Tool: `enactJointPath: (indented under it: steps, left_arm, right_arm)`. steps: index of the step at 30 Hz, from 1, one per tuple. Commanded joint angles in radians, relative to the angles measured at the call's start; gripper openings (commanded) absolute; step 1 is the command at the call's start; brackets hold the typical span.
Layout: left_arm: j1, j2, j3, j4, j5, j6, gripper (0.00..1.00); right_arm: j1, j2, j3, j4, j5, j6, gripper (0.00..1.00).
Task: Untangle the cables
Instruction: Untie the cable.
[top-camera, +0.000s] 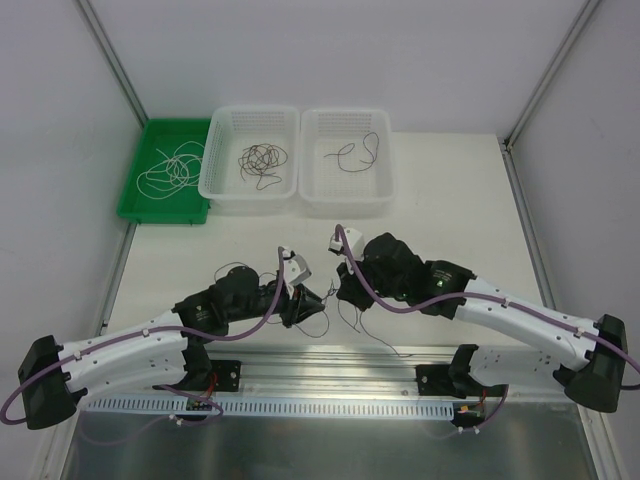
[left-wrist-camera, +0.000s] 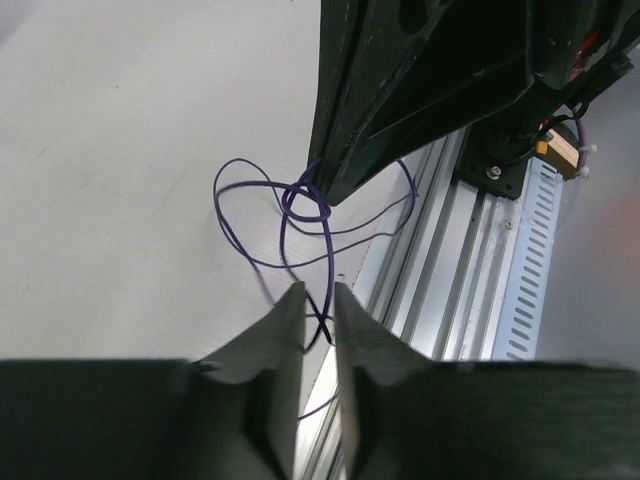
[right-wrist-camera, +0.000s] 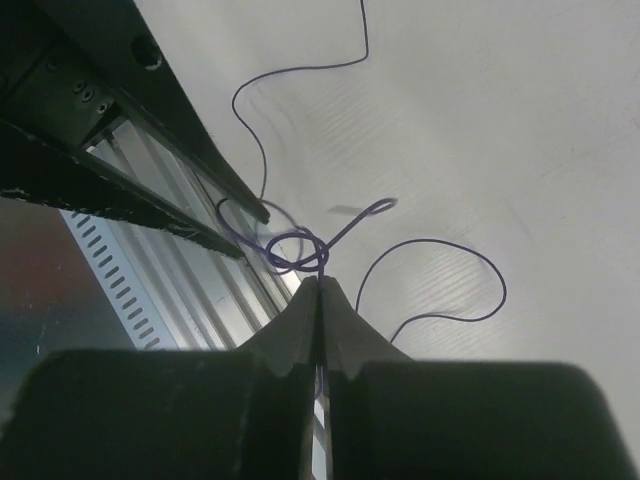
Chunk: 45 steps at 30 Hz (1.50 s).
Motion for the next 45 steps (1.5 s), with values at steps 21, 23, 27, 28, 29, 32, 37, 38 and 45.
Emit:
enactJointPath:
  steps: [21, 23, 27, 28, 29, 32, 37, 38, 45]
  left_arm:
    - [-0.006, 0.103, 0.08, 0.023, -0.102, 0.041, 0.68]
    - [-0.006, 0.12, 0.102, 0.023, -0.107, 0.063, 0.67]
    - [-0.006, 0.126, 0.116, 0.023, -0.107, 0.09, 0.68]
    - [-0.006, 0.117, 0.116, 0.015, -0.108, 0.099, 0.69]
    - [-0.006, 0.106, 0.108, 0.01, -0.107, 0.121, 0.7]
    - [-0.006, 0.031, 0.079, -0.003, -0.093, 0.165, 0.71]
    - [-0.006, -0.084, 0.038, -0.034, -0.024, 0.251, 0.63]
    - [-0.006, -0.092, 0.028, -0.04, -0.007, 0.271, 0.62]
    - [-0.006, 0.014, 0.054, -0.045, 0.152, 0.389, 0.64]
  right_arm:
    - [0.005, -0.052, -0.001, 0.011, 0.0, 0.018, 0.01]
    - [0.009, -0.052, -0.004, 0.011, -0.006, 0.017, 0.01]
    - [0.014, -0.052, -0.013, 0.013, -0.014, 0.012, 0.01]
    - [0.015, -0.052, -0.014, 0.013, -0.014, 0.009, 0.01]
    - [0.014, -0.055, -0.017, 0.013, -0.014, 0.006, 0.01]
    - [0.015, -0.07, -0.033, 0.011, -0.015, -0.006, 0.01]
    - [0.015, -0.093, -0.056, 0.014, -0.05, -0.04, 0.01]
    - [0.015, -0.102, -0.059, 0.017, -0.06, -0.054, 0.01]
    - [0.017, -0.129, -0.067, 0.016, -0.144, -0.112, 0.01]
